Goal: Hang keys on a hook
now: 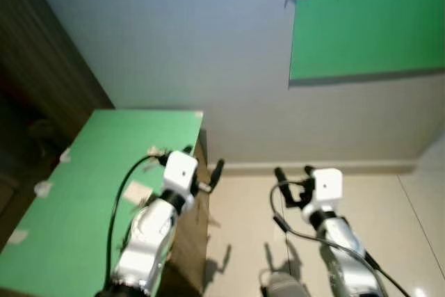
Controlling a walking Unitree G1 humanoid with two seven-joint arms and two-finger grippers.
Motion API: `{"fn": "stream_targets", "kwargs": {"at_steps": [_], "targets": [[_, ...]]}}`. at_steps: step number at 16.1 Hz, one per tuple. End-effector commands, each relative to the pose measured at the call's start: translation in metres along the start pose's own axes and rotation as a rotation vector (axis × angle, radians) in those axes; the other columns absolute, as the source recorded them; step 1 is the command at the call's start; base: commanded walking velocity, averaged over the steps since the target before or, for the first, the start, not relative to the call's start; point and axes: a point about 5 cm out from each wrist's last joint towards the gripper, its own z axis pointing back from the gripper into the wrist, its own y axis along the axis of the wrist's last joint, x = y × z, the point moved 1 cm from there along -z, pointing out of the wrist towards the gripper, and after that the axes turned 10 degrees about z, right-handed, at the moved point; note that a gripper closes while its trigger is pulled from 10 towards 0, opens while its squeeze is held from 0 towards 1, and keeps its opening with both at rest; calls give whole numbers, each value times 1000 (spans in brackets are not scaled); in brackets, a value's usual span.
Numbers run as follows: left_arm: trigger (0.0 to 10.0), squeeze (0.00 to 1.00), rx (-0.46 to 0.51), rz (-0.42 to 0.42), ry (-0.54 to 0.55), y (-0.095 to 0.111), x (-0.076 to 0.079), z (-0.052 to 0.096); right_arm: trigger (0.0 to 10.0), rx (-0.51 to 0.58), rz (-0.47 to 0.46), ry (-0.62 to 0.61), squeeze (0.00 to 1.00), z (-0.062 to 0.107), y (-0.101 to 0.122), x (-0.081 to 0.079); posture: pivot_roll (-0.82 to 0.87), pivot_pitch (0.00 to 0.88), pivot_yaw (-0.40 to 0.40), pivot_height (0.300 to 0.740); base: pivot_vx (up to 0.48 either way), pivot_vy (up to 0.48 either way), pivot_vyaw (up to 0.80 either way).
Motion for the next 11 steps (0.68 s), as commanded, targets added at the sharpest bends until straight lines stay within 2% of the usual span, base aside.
{"fn": "stream_targets", "kwargs": {"at_steps": [1,3,4,7,11], "targets": [[10000,0,-10,-21,21,0,-8,2,10000,13,-9,8,0,-2,2,-5,-254,43,150,740,480,0,0],[10000,0,-28,-102,14,-1,-6,1,10000,13,-8,11,0,-2,2,-6,-252,44,149,740,476,0,0],[10000,0,-50,-124,4,-5,-4,0,10000,8,-8,15,0,-2,2,-7,-253,42,150,740,0,0,0],[10000,0,-60,-99,7,-7,-3,-1,10000,3,-6,21,0,-2,0,-8,-253,39,152,740,0,0,0],[10000,0,-54,-72,14,-5,-2,-2,10000,-3,1,30,0,-1,0,-9,-252,25,144,740,0,0,778]]}}
